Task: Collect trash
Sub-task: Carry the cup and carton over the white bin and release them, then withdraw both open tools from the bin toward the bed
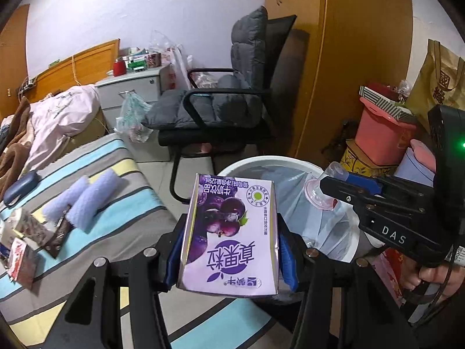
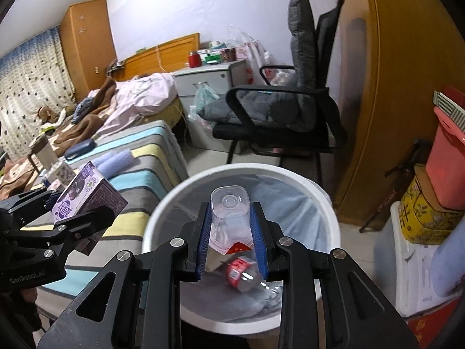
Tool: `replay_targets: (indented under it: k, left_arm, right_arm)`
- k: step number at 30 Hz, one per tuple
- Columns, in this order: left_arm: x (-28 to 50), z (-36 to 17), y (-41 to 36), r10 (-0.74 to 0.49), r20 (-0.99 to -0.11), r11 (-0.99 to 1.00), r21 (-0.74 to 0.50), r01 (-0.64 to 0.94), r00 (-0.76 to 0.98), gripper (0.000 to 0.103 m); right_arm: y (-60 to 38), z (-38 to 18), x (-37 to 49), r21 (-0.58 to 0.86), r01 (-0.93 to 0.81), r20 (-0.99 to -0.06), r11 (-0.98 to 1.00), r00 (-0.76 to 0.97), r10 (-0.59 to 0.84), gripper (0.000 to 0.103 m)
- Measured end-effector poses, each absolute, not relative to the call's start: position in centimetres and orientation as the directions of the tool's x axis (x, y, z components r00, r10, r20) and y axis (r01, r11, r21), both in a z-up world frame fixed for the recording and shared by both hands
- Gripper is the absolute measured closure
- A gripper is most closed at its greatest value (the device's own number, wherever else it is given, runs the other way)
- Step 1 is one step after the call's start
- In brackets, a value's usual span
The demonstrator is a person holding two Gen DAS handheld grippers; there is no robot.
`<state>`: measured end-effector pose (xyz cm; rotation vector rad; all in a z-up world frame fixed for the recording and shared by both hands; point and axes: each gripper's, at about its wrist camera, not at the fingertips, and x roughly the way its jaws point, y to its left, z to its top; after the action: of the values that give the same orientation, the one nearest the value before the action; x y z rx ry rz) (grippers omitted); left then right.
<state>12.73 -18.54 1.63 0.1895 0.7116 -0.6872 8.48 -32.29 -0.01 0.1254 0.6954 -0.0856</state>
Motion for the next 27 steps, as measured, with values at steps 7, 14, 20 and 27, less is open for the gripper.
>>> replay_targets:
  k: [7,14,20,27]
  left_arm:
    - [12.9,0.4,-20.5,-0.516,-0.682,0.749,-0.066,0.659,0.519,0.046]
    - [13.4,-0.4,-21.3,-0.506,-0.697,0.754,-0.071,0.653,0.508,0.045]
    - [13.7,-0.4,-21.0,-0.520,-0.691,0.753,-0.094,0.651,0.503,0.029]
    - [13.5,-0.2,-20.5,-0.516,-0.688,0.758,-0.090,0.646,0.510,0.027]
  right_arm:
    - [-33.5,-1.3,8.5,0.064,0.150,-0.683,0.987,0.727,-0.066,0.073]
    - [-34.4,-2.0,9.4,0.055,0.169,-0.708,0.984,0.701,-0.081,0.072]
    - [-34.8,-2.1,9.5,0.046,0.191,-0.715,0.980,0.692,-0.101,0.050]
    - [-34.7,-1.7,9.2,0.047,0.205,-0.703,0.978,0.702,-0.114,0.046]
